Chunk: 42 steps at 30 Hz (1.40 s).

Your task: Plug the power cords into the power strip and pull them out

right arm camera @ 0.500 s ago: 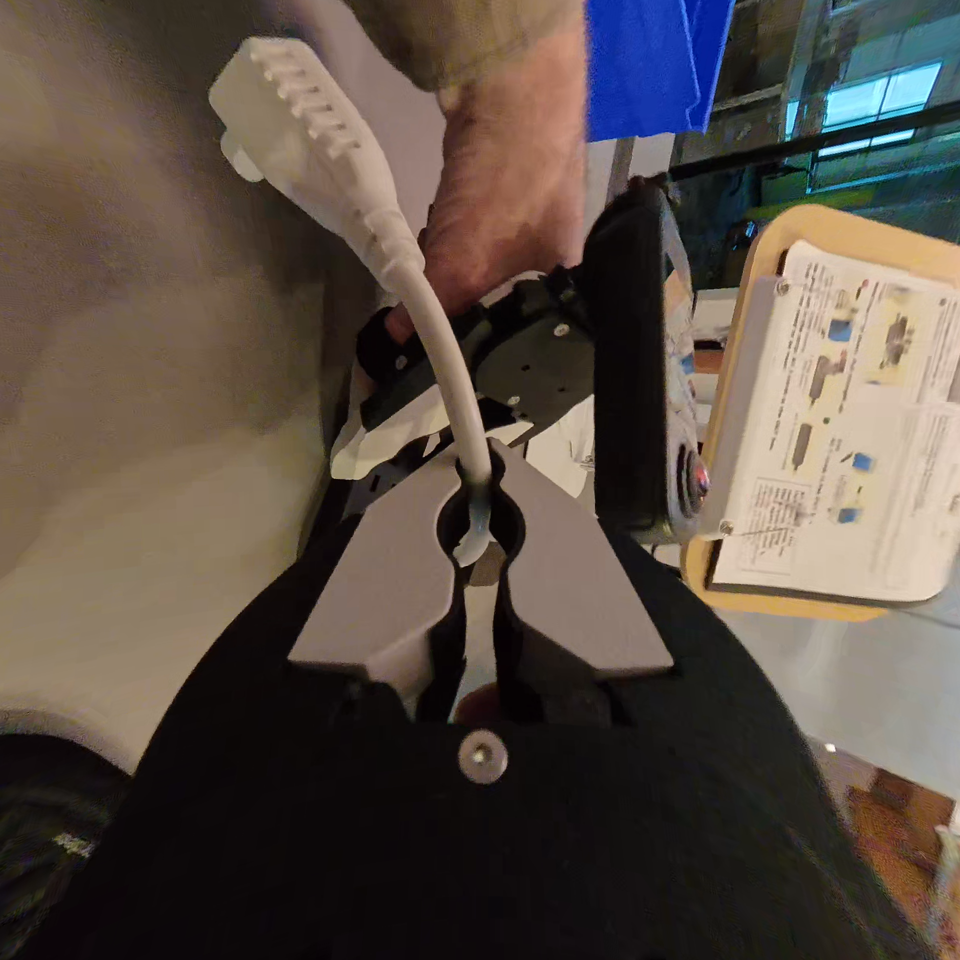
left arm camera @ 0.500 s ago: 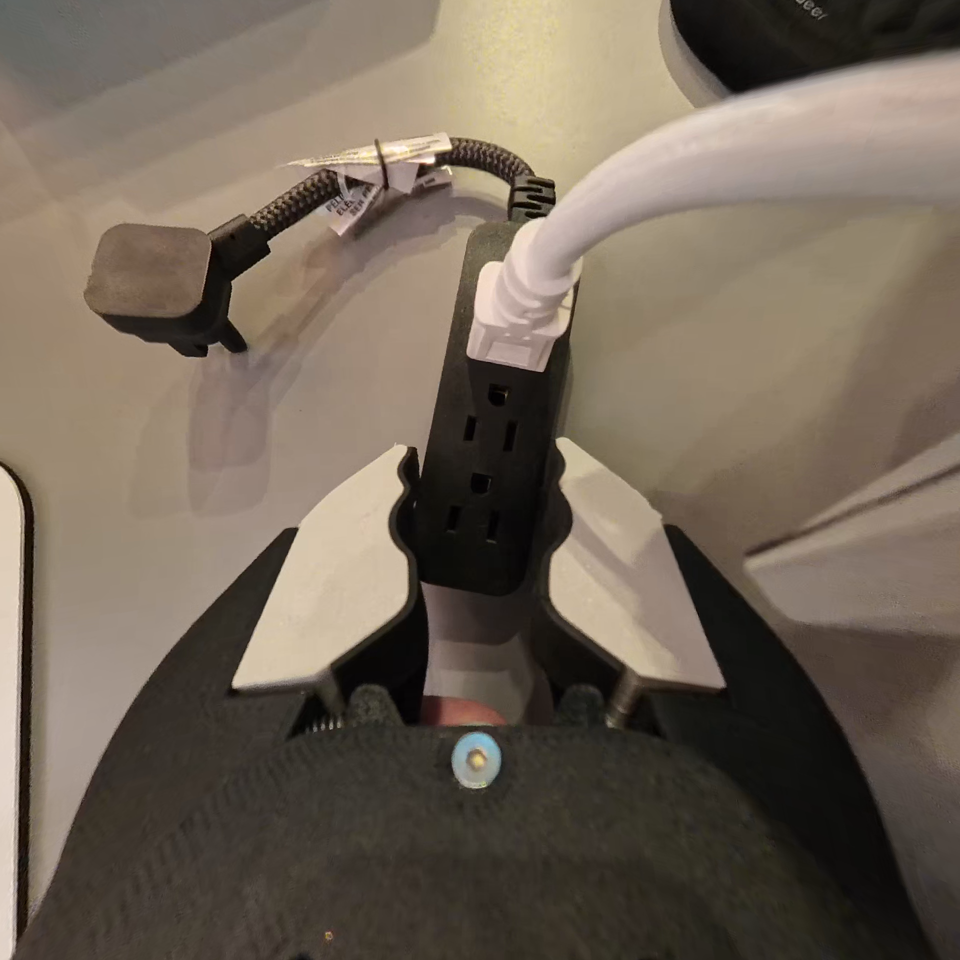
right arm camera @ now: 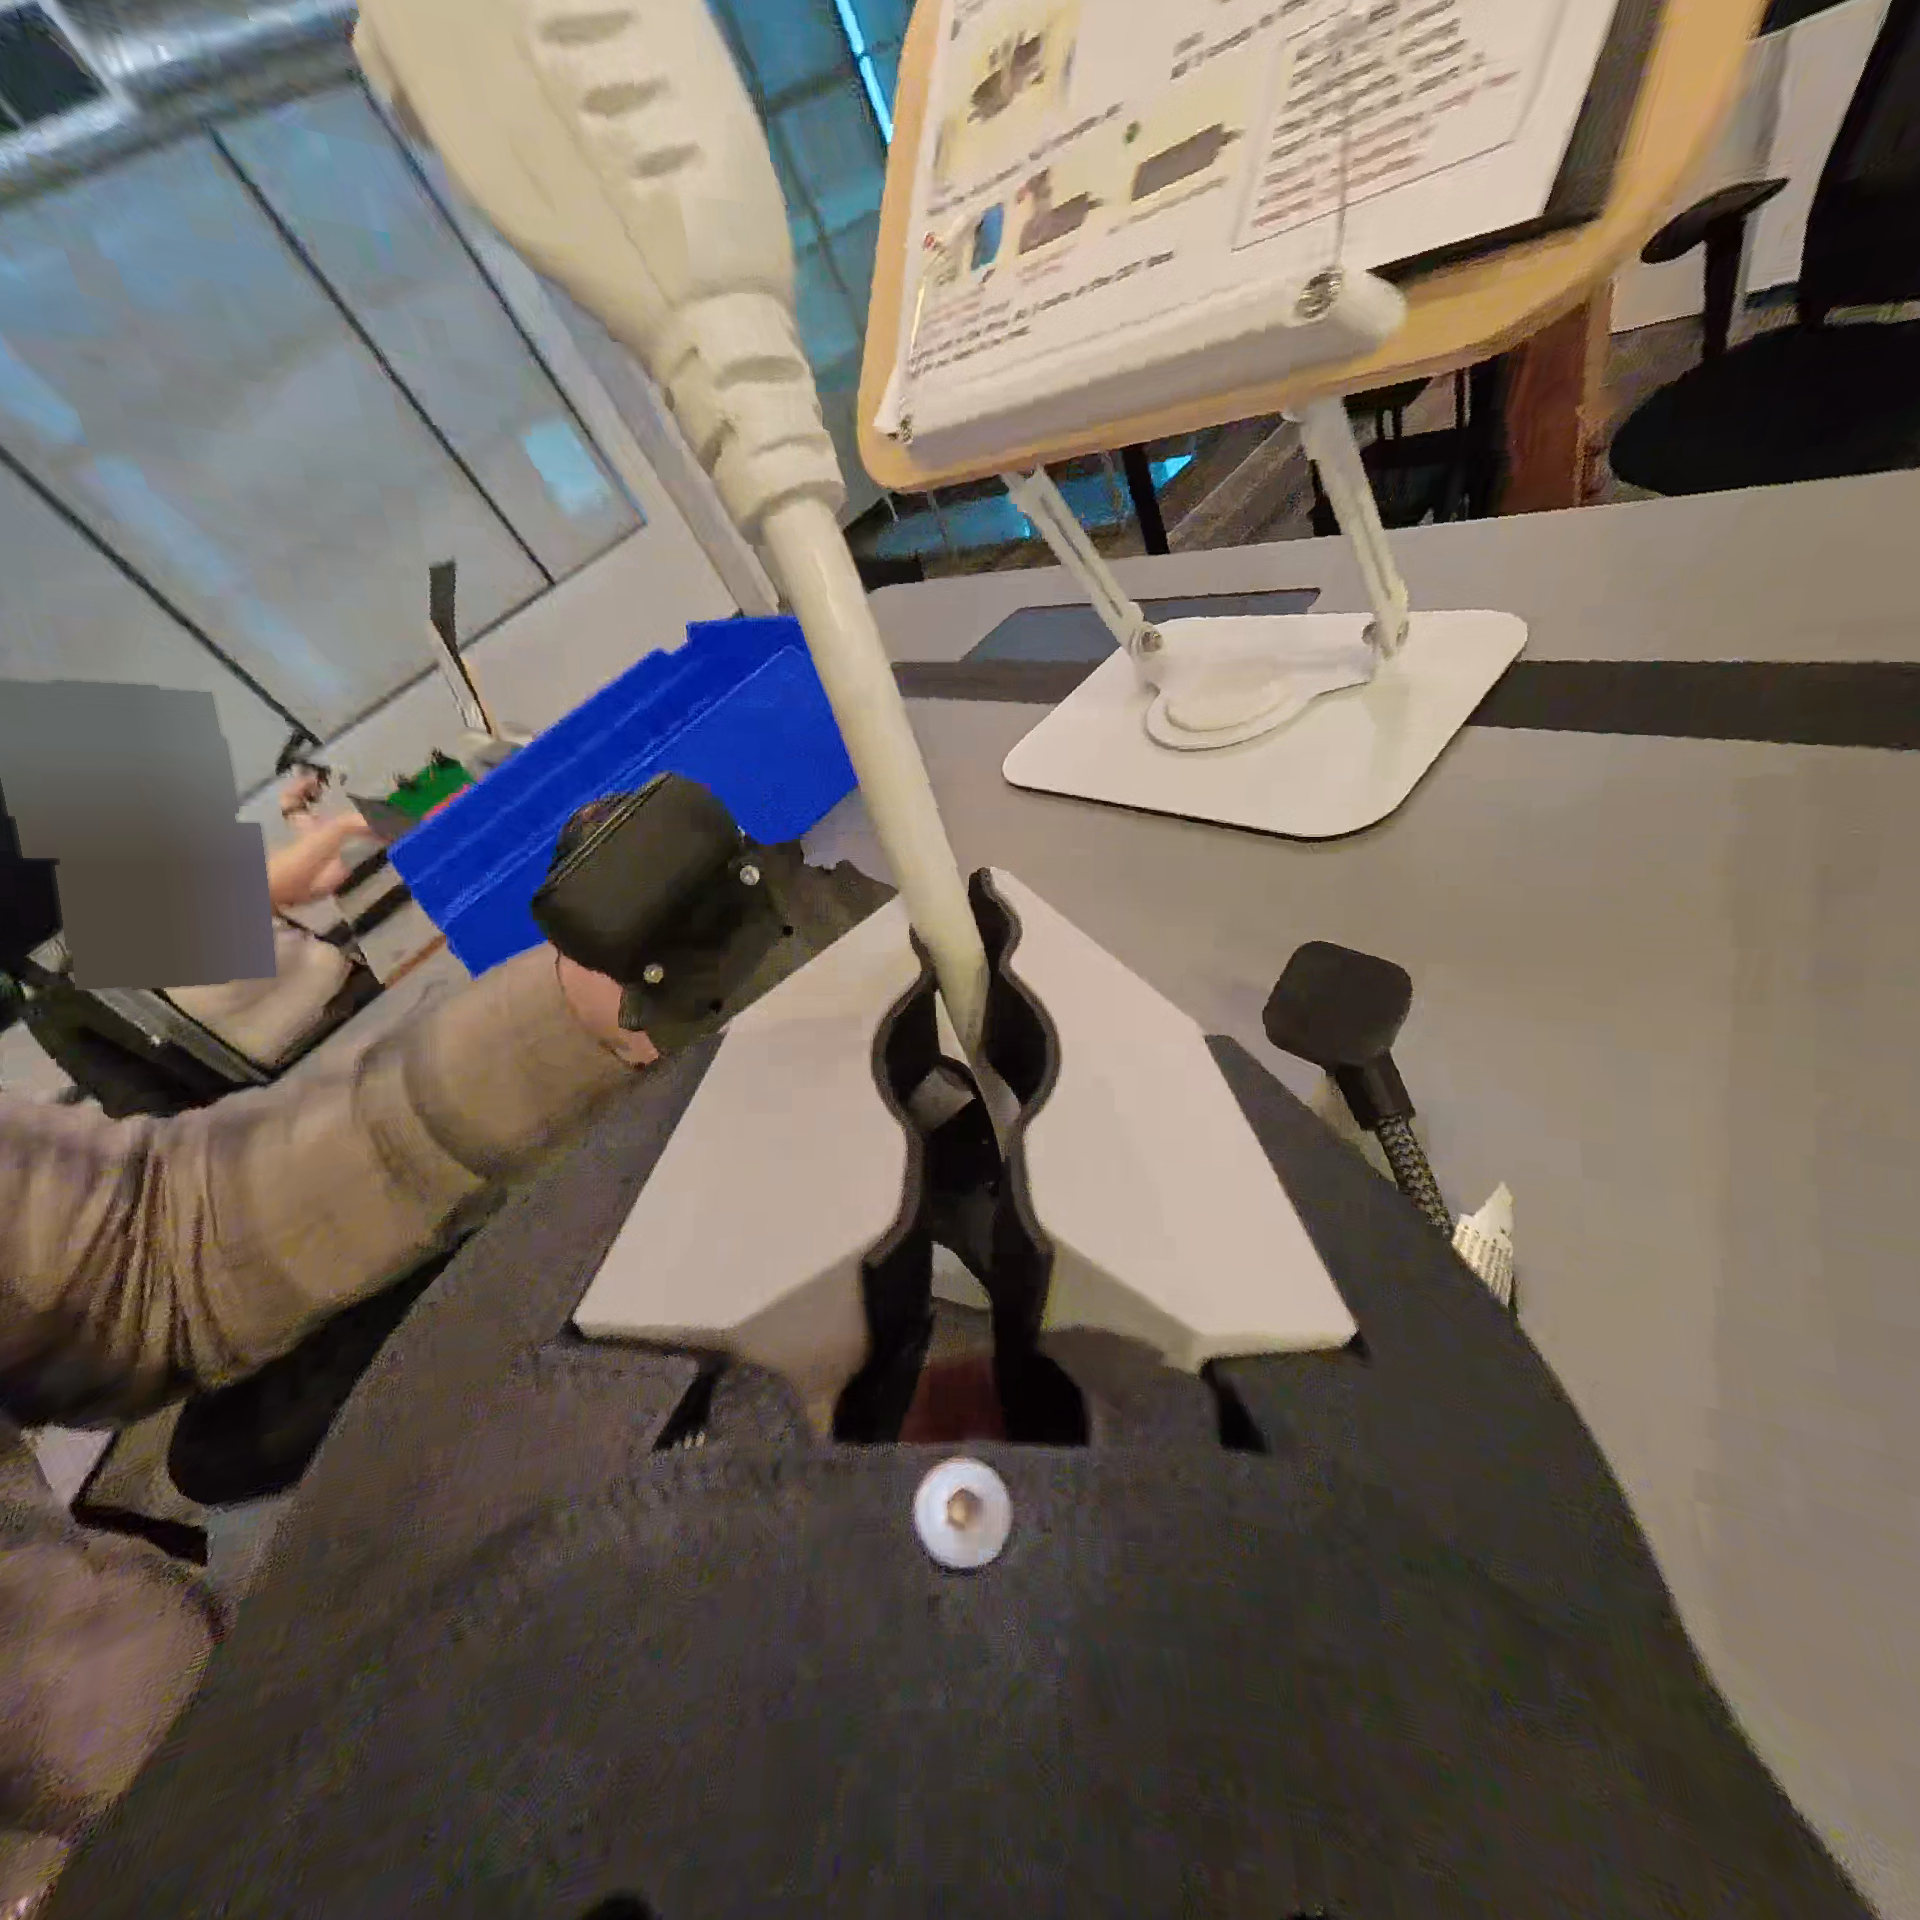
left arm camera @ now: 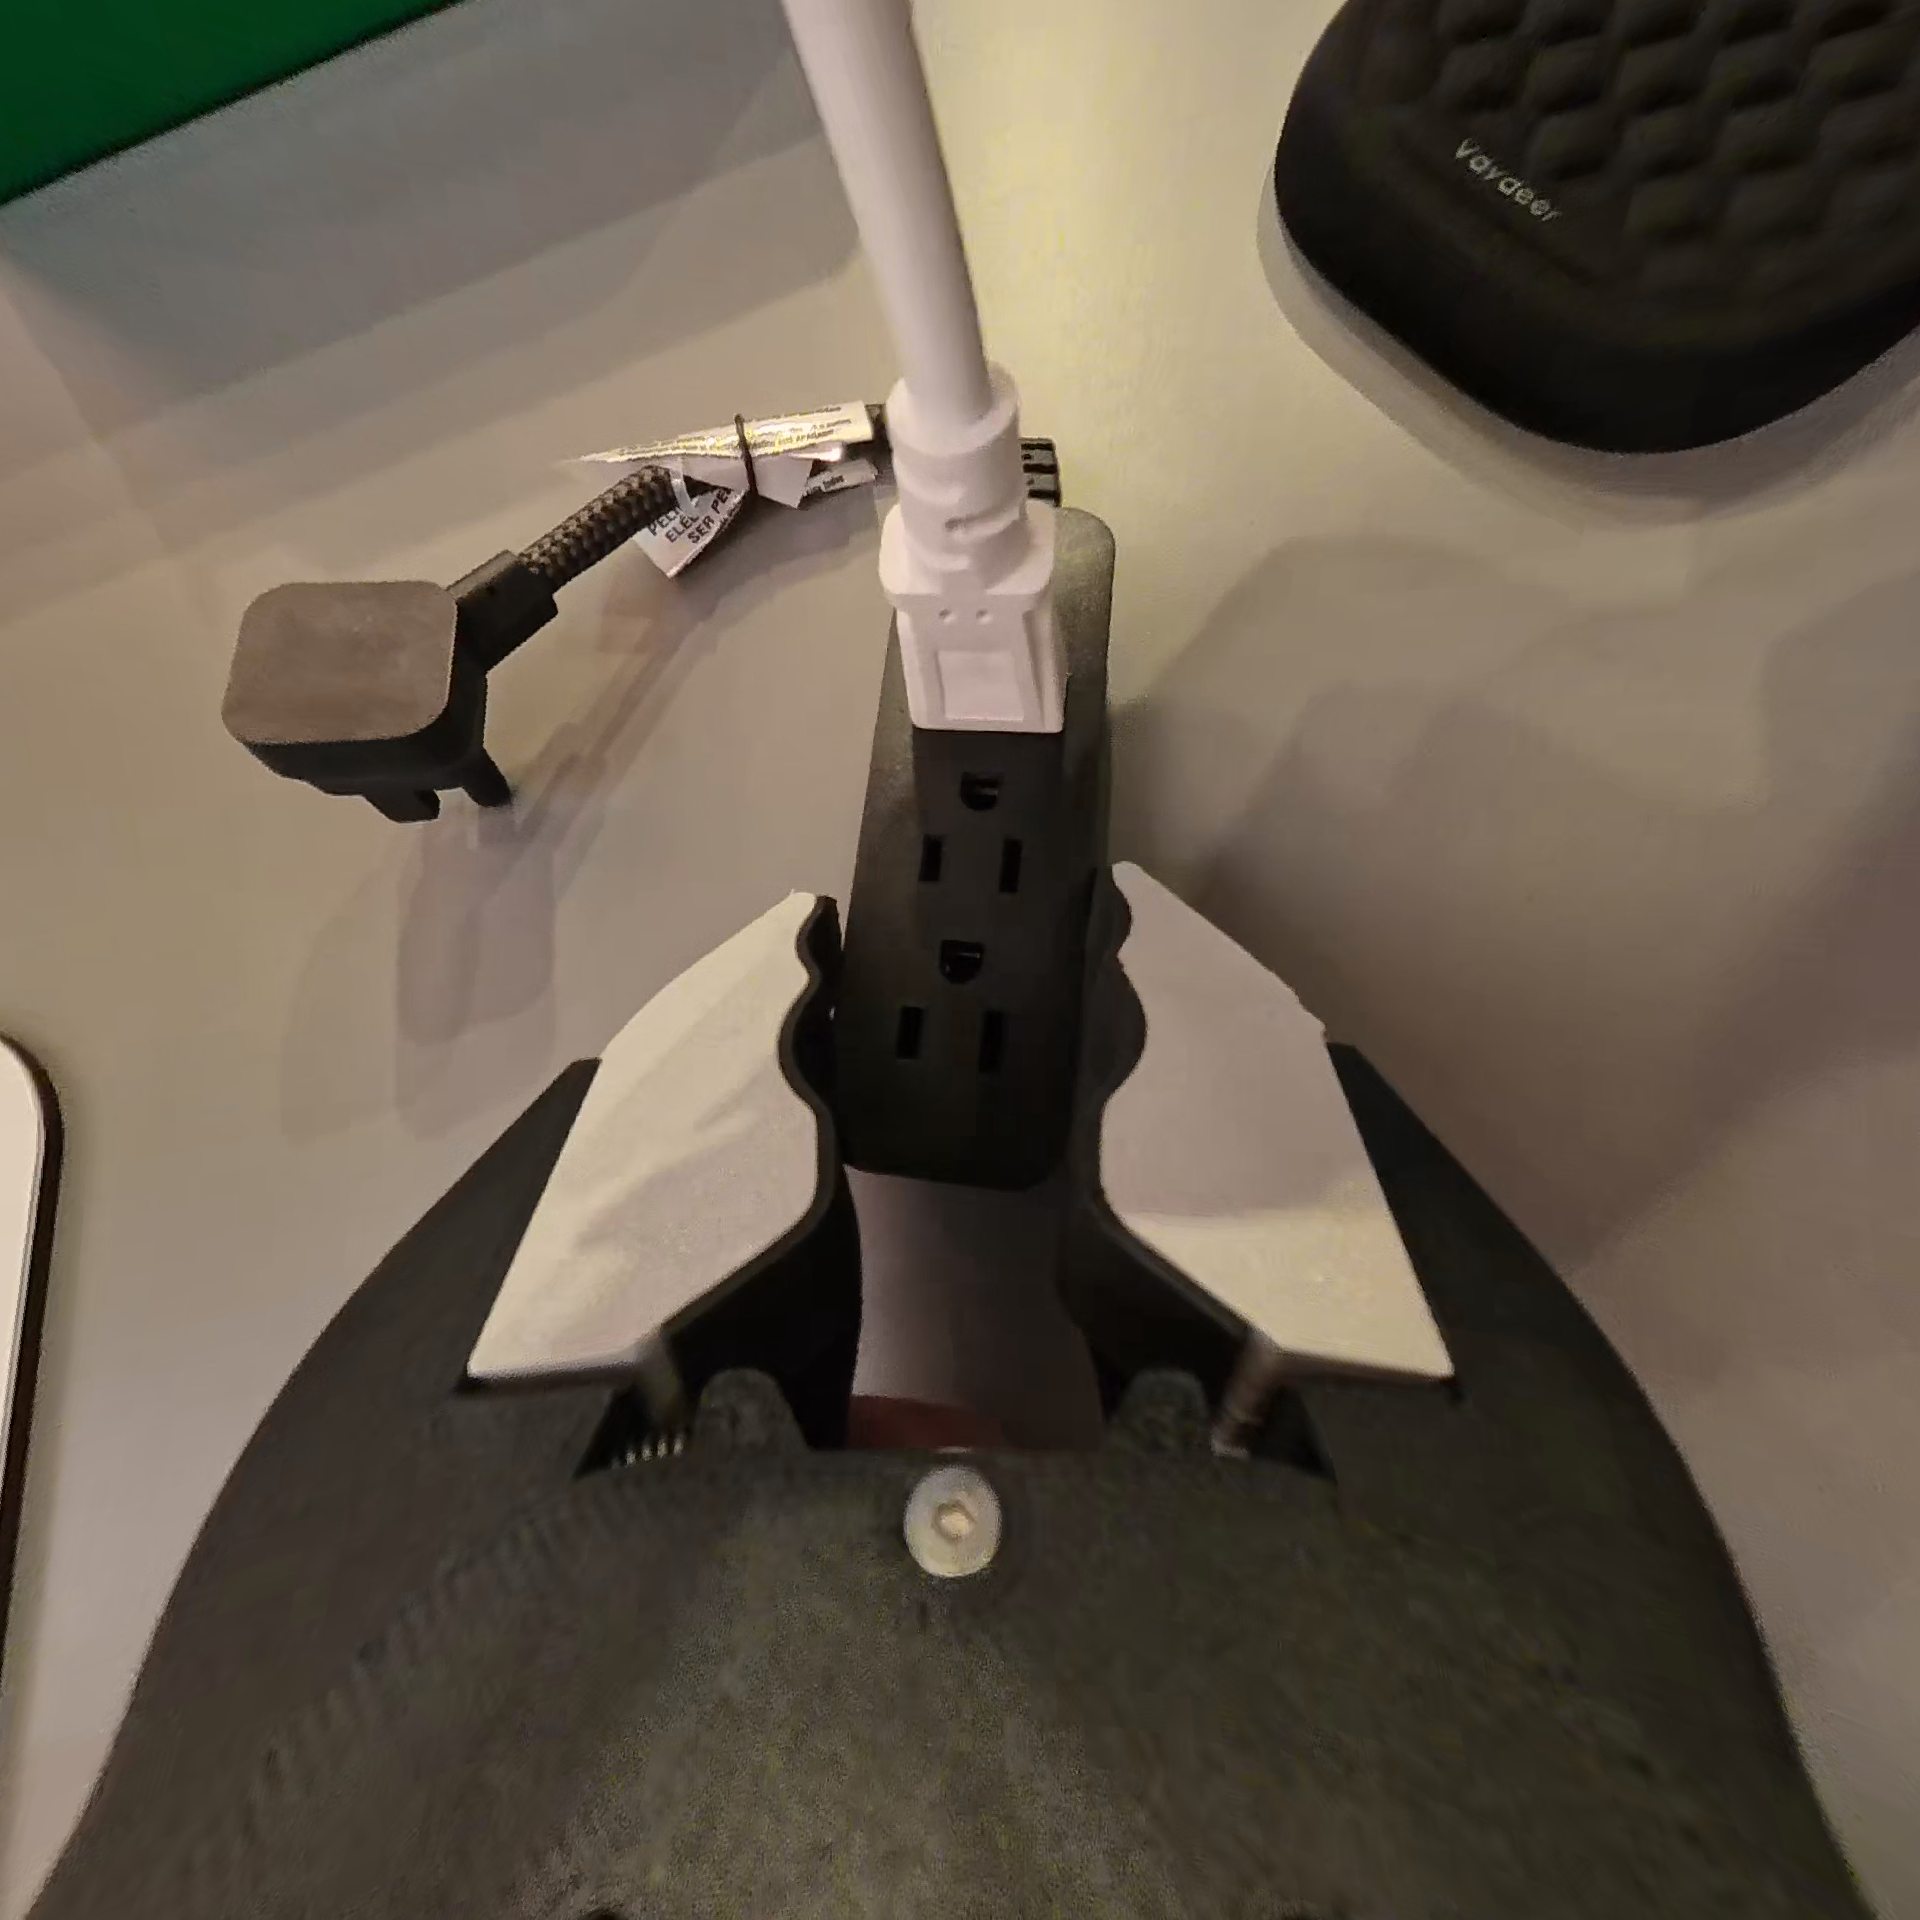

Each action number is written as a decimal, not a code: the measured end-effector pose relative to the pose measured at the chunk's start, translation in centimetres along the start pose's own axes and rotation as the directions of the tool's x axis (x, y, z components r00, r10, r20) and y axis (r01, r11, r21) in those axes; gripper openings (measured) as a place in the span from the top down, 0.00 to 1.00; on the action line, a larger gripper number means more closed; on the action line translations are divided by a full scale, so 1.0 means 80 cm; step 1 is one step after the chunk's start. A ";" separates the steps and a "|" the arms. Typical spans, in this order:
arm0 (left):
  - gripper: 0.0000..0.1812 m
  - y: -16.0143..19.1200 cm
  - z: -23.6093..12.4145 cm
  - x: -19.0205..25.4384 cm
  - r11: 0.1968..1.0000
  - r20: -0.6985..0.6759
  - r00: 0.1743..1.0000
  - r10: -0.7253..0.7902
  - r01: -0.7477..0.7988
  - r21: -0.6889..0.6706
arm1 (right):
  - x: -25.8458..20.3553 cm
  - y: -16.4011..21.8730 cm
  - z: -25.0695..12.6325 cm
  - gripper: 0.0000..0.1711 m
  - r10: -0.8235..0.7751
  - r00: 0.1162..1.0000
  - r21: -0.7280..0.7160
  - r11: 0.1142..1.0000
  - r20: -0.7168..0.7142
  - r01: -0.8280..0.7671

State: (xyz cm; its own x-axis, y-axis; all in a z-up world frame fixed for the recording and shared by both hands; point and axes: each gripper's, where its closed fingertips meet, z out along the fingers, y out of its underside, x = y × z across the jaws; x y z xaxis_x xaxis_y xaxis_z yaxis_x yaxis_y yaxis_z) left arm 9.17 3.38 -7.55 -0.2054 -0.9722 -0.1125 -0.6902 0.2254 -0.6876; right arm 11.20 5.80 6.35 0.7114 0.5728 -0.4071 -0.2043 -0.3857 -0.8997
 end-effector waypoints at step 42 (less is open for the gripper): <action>0.76 -0.016 0.021 0.004 0.994 0.071 0.993 0.095 -0.098 0.041 | 0.042 0.016 -0.037 0.82 0.209 0.956 -0.027 0.975 -0.207 -0.220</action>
State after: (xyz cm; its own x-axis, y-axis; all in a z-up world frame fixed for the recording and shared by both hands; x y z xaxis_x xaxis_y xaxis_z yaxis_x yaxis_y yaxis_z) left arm 11.12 2.68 -7.91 -0.2208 -0.9484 -0.2277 -0.6379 0.3170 -0.7019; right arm 15.32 5.08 4.27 0.7763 0.3170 -0.5448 -0.3371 -0.5217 -0.7837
